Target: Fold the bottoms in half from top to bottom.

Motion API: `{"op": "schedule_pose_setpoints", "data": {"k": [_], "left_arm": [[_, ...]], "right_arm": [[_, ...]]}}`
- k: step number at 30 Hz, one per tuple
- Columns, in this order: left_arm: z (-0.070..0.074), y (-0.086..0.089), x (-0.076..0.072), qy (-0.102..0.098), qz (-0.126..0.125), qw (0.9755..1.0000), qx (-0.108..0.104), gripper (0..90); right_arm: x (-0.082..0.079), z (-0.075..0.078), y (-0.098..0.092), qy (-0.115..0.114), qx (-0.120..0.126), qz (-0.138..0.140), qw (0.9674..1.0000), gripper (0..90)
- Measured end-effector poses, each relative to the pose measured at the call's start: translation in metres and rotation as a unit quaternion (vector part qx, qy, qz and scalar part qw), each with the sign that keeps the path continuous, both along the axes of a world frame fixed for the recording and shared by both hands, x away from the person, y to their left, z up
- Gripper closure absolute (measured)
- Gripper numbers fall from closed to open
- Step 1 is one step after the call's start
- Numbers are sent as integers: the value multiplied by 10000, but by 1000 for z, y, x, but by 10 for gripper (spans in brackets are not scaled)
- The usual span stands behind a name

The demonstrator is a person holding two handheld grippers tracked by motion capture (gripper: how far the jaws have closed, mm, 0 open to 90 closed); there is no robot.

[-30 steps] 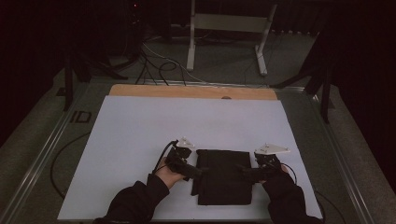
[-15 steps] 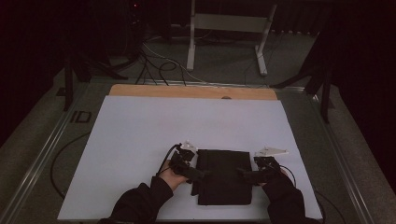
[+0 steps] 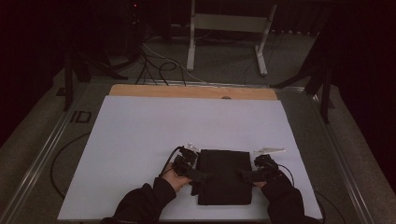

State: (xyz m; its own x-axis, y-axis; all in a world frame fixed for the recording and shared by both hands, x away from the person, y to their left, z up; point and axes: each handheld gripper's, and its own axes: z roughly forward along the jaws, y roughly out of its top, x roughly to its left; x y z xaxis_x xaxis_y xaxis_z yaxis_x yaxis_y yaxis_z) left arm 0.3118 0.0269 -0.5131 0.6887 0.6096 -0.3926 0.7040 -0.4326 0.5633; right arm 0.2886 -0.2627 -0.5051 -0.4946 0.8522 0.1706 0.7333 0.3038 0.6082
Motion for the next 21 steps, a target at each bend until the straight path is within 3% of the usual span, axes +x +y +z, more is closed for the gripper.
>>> {"op": "schedule_pose_setpoints", "data": {"k": [2, 8, 9, 11, 14, 15, 17, 20, 21], "left_arm": [[0, 0, 0, 17, 19, 10000, 7, 0], [0, -2, -3, -40, 167, 9999, -14, 111], [0, -3, -3, -58, 191, 9998, -11, 164], [0, -3, -4, -77, 258, 9996, 8, 176], [-1, -2, -4, -77, 322, 9994, -36, 348], [-1, -1, -4, -80, 359, 9993, -25, 348], [-2, 0, -3, -11, 364, 9993, -82, 452], [-2, -3, -4, -36, 358, 9993, -55, 482], [-2, -5, -4, -57, 301, 9995, -5, 509]], "right_arm": [[0, -1, 0, 47, -18, 3, 10000, 100], [0, -5, 3, 187, -158, 28, 9997, 155], [0, -4, 3, 164, -200, 22, 9997, 221], [-1, -4, 4, 150, -174, 41, 9997, 249], [-4, -4, 7, 82, -263, 112, 9996, 305], [-5, -4, 8, 51, -278, 188, 9994, 356], [-6, -3, 10, 84, -258, 291, 9992, 441], [-7, -3, 11, 86, -236, 335, 9991, 476], [-7, -2, 13, 105, -208, 405, 9989, 527]]}}
